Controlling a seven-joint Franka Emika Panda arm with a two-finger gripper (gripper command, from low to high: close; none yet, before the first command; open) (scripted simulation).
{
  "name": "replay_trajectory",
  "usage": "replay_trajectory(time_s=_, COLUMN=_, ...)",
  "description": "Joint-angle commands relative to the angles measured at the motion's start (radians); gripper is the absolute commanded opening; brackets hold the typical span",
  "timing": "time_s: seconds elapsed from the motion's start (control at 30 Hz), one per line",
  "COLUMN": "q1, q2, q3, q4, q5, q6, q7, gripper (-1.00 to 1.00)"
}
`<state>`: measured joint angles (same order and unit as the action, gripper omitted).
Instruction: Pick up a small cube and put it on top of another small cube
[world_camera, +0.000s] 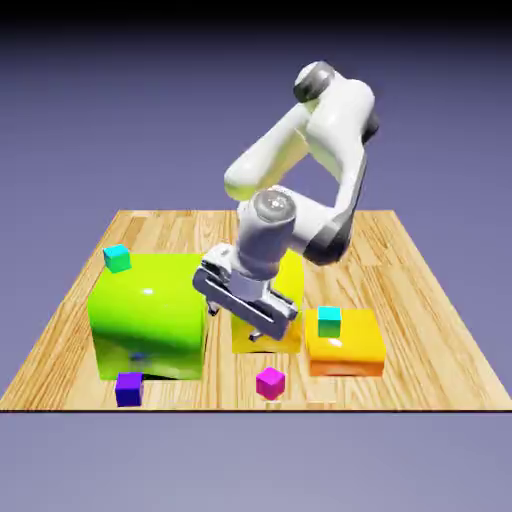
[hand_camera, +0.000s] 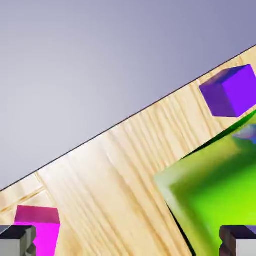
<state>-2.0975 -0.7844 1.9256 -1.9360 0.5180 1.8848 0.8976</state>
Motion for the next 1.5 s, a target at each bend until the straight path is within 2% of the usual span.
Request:
replay_trajectory(time_s=0.0, q1=-0.036, q2=-0.004, q3=0.033, q4=0.015, q5=0.009, q6=-0.02, q7=0.003, gripper=0.0)
replay_trajectory(time_s=0.7, q1=-0.789, q2=-0.08, q3=0.72, q4=0.327, q5=0.194, q6=-0.431, q7=0.059, gripper=0.0)
replay_trajectory(time_s=0.87, q1=-0.745, q2=-0.106, q3=0.751, q4=0.215, q5=0.24, q6=-0.307, q7=0.018, gripper=0.0)
replay_trajectory(time_s=0.9, q1=-0.745, q2=-0.106, q3=0.751, q4=0.215, q5=0.24, q6=-0.307, q7=0.018, gripper=-1.0)
replay_trajectory(time_s=1.03, q1=-0.788, q2=-0.081, q3=0.721, q4=0.323, q5=0.195, q6=-0.427, q7=0.057, gripper=-1.0)
replay_trajectory(time_s=1.47, q1=-0.354, q2=0.252, q3=0.253, q4=0.454, q5=0.047, q6=-0.482, q7=-0.04, gripper=-1.0)
